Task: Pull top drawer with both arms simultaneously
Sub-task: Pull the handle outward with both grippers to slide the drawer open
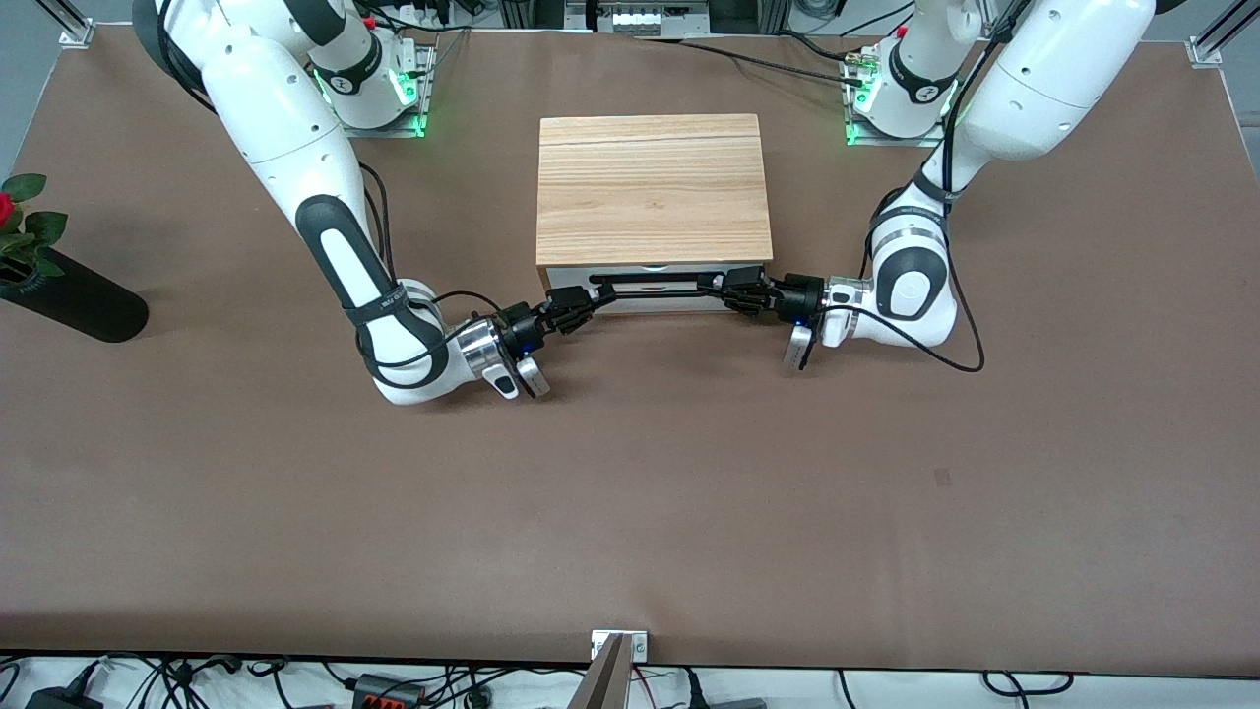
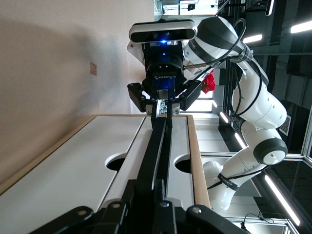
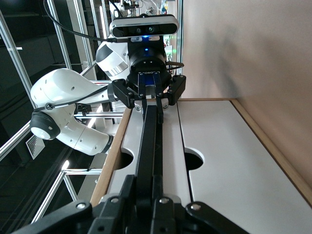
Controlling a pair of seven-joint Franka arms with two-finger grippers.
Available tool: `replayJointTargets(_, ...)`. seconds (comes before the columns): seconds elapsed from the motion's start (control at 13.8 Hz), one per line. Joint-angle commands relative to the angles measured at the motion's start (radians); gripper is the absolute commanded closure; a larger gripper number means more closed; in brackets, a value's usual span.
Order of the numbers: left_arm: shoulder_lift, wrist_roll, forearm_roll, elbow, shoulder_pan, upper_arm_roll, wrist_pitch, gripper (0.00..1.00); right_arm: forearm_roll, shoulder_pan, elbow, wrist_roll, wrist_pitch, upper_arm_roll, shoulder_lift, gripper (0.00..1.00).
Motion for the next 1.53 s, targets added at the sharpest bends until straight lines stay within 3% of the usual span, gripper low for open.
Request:
replayJointTargets(0.0,-0.002,0.027,-0.021,-0.013,-0.006,-0.005,0.005,1.00,0.004,-0.012,0.005,0.012,0.002,0.007,-0.004,0.80)
replayJointTargets(0.73,-0.001,0.016,-0.019,0.008,-0.003,-0.005,0.005,1.00,0.140,-0.018,0.008,0.010,0.117,0.009,-0.004,0.85)
replayJointTargets(1.45,0.104,-0.013,-0.005,0.214,0.007,0.027,0.005,1.00,0.231,-0.049,0.017,-0.005,0.228,0.007,-0.002,0.86)
